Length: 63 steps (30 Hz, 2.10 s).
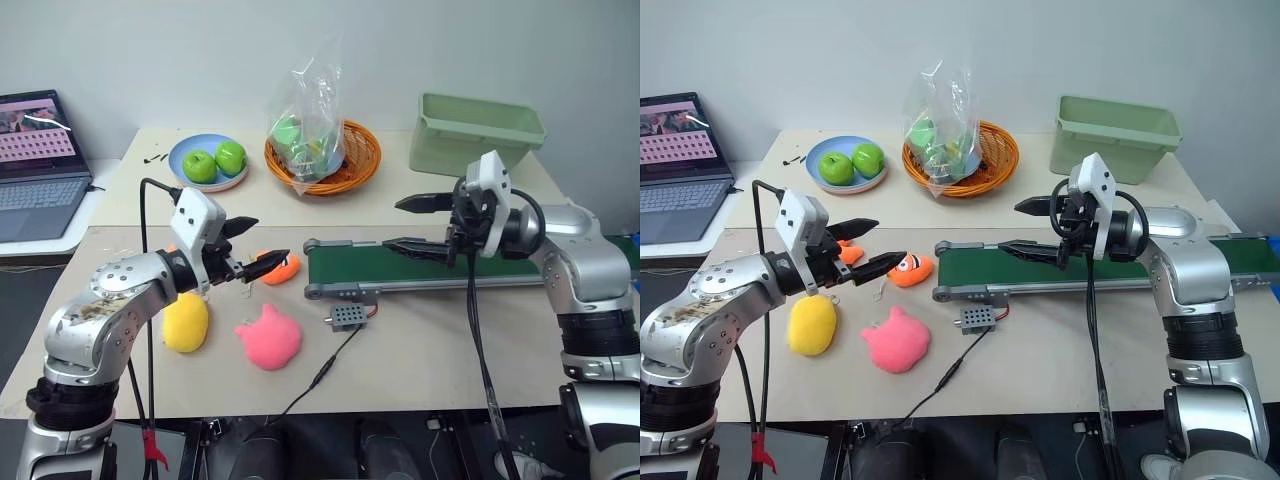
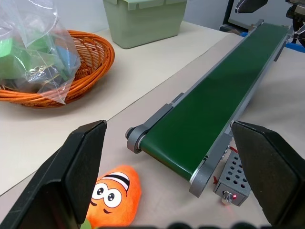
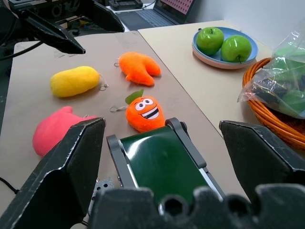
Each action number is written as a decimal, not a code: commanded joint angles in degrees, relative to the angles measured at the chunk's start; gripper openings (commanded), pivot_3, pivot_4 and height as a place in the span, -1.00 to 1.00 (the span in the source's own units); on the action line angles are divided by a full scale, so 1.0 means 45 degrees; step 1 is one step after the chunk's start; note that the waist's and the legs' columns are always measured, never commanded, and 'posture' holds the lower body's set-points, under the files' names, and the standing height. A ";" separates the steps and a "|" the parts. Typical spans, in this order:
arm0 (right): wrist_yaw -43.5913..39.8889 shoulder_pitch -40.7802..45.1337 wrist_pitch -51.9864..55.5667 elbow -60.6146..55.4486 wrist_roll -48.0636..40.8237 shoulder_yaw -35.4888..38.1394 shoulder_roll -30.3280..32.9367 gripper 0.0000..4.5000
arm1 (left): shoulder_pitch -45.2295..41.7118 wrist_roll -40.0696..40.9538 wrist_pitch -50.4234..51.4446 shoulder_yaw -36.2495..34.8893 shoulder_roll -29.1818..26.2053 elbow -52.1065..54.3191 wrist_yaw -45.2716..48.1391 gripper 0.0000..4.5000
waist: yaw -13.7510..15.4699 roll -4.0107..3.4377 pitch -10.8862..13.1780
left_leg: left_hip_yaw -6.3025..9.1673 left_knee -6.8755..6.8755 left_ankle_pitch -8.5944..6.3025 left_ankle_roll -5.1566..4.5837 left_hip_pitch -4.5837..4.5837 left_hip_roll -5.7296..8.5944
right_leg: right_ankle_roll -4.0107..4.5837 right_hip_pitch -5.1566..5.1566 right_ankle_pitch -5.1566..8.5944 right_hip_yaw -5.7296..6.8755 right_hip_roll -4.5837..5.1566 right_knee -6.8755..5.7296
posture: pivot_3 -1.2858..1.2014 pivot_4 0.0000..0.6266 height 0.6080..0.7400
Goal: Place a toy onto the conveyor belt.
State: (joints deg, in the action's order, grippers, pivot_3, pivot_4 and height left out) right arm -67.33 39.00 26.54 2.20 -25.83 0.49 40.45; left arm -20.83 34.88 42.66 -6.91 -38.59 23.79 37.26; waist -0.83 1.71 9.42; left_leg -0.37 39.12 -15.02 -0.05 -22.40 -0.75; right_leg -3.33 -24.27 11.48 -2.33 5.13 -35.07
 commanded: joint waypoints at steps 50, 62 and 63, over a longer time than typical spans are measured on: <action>-0.2843 0.1398 -0.1833 0.2320 0.1912 -0.2202 -0.0729 1.00 | 0.8231 1.4437 0.1496 -0.8834 0.3161 -0.5080 -0.8996 0.97 | 0.0046 0.0004 0.0003 | -0.0004 -0.0019 0.0007 0.0024 0.0061 -0.0003 | 0.0053 0.0020 0.0009 0.0003 0.0001 -0.0014 | 0.03 -0.52 1.00; -0.2114 0.1221 -0.1568 0.1886 0.2084 -0.1738 -0.0151 1.00 | 0.6241 1.2996 0.0907 -0.6900 0.3762 -0.5653 -0.8858 0.97 | 0.0018 0.0005 0.0002 | -0.0003 -0.0020 0.0007 0.0024 0.0057 0.0001 | 0.0054 0.0022 0.0008 0.0000 0.0004 -0.0009 | 0.03 -0.52 1.00; -0.2041 0.1119 -0.1492 0.1705 0.2040 -0.1681 -0.0055 1.00 | 0.6049 1.2786 0.0918 -0.6783 0.3731 -0.5916 -0.8795 0.97 | 0.0018 0.0005 0.0002 | -0.0004 -0.0021 0.0007 0.0024 0.0059 0.0001 | 0.0053 0.0023 0.0008 -0.0001 0.0003 -0.0010 | 0.03 -0.52 1.00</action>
State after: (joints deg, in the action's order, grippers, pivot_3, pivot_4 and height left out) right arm -77.10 44.07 19.35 12.85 -15.88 -9.40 39.25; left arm 7.21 93.79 47.20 -38.01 -21.60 -1.72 -3.49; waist -0.75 1.73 9.43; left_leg -0.38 39.03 -14.99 0.06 -22.14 -0.75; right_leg -3.09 -24.17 11.51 -2.32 5.13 -35.12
